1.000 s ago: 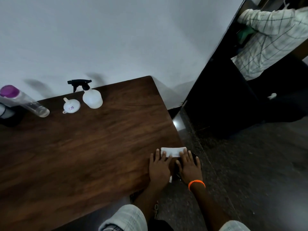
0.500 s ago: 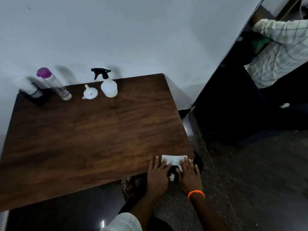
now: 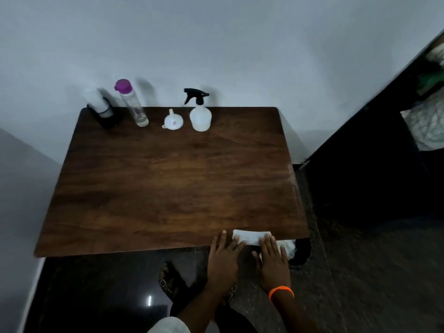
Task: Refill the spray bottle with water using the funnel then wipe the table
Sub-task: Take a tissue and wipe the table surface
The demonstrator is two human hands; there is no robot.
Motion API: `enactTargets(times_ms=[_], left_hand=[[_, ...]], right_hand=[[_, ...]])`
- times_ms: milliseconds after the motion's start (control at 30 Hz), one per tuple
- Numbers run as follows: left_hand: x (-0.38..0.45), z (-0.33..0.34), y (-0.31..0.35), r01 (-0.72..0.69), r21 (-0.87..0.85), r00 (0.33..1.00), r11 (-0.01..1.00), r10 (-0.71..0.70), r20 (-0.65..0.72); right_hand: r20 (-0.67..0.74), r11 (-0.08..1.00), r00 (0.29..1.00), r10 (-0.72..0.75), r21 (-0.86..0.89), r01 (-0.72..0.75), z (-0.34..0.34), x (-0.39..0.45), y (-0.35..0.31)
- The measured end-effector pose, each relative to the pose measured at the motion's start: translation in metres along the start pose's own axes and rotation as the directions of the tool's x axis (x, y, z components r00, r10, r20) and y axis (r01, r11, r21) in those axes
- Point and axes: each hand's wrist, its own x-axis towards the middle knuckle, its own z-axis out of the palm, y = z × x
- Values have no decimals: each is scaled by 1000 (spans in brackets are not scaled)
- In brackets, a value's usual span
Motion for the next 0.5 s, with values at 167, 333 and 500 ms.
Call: enactTargets(times_ms=[167, 333, 500], left_hand=[[-14, 9, -38, 29, -30, 999, 999, -29, -20], [-39, 5, -73, 93, -22, 994, 995, -94, -47], [-59, 8, -119, 129, -54, 989, 990, -132, -64]], right_hand=[[14, 996, 997, -80, -33, 81, 11, 0, -34], [53, 982, 988, -147, -107, 152, 26, -5, -70], [54, 966, 972, -227, -111, 232, 34, -10, -111]])
